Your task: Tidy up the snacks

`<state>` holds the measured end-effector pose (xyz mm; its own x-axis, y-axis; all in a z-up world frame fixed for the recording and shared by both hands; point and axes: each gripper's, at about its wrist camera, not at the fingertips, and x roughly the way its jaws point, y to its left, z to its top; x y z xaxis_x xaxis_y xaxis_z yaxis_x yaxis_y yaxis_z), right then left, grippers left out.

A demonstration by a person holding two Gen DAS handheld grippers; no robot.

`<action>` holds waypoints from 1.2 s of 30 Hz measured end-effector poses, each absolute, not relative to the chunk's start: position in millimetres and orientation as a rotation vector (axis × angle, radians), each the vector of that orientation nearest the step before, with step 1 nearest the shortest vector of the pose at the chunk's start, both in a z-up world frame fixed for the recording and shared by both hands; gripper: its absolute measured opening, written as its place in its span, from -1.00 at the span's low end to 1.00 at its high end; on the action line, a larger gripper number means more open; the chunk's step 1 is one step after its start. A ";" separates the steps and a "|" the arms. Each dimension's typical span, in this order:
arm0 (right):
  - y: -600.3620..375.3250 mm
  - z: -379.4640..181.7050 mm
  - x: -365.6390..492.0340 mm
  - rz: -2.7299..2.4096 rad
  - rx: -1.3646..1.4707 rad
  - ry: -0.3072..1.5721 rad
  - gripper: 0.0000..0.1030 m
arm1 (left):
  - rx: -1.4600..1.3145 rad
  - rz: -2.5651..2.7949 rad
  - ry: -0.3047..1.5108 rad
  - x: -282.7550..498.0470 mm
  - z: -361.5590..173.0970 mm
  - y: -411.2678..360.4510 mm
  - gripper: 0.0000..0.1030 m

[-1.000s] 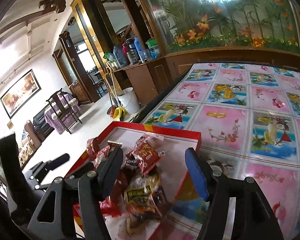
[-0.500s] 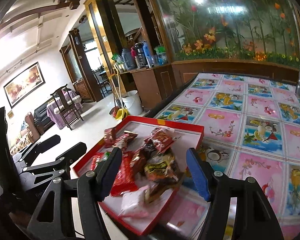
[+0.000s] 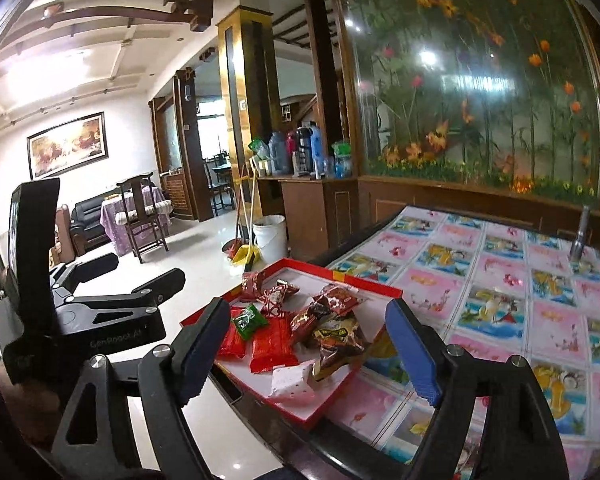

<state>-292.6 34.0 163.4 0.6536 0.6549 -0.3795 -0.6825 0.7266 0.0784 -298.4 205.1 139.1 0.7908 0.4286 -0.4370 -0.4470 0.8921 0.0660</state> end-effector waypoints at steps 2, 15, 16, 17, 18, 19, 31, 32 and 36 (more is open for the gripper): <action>35.9 161.6 -290.6 0.763 -0.070 0.400 0.58 | -0.028 0.455 0.451 -297.8 138.7 201.5 1.00; 41.7 155.9 -297.1 0.762 -0.104 0.392 0.59 | -0.042 0.467 0.451 -309.9 138.0 198.2 1.00; 41.6 155.6 -296.9 0.761 -0.107 0.391 0.59 | -0.047 0.469 0.450 -309.5 138.2 199.1 1.00; 41.3 154.9 -297.0 0.761 -0.109 0.391 0.59 | -0.050 0.469 0.449 -309.9 138.2 199.2 1.00; 42.1 154.5 -297.1 0.759 -0.112 0.392 0.59 | -0.051 0.466 0.451 -310.4 137.9 198.9 1.00; 42.9 153.4 -296.3 0.756 -0.115 0.393 0.59 | -0.051 0.460 0.456 -310.0 137.5 198.6 1.00; 49.4 150.3 -304.6 0.735 -0.180 0.371 0.59 | -0.048 0.399 0.466 -311.7 137.9 194.7 1.00; 49.2 150.3 -304.5 0.735 -0.182 0.371 0.59 | -0.050 0.395 0.465 -311.8 138.1 194.3 1.00; 49.5 149.5 -302.1 0.739 -0.172 0.382 0.59 | -0.056 0.372 0.464 -311.1 138.7 192.5 1.00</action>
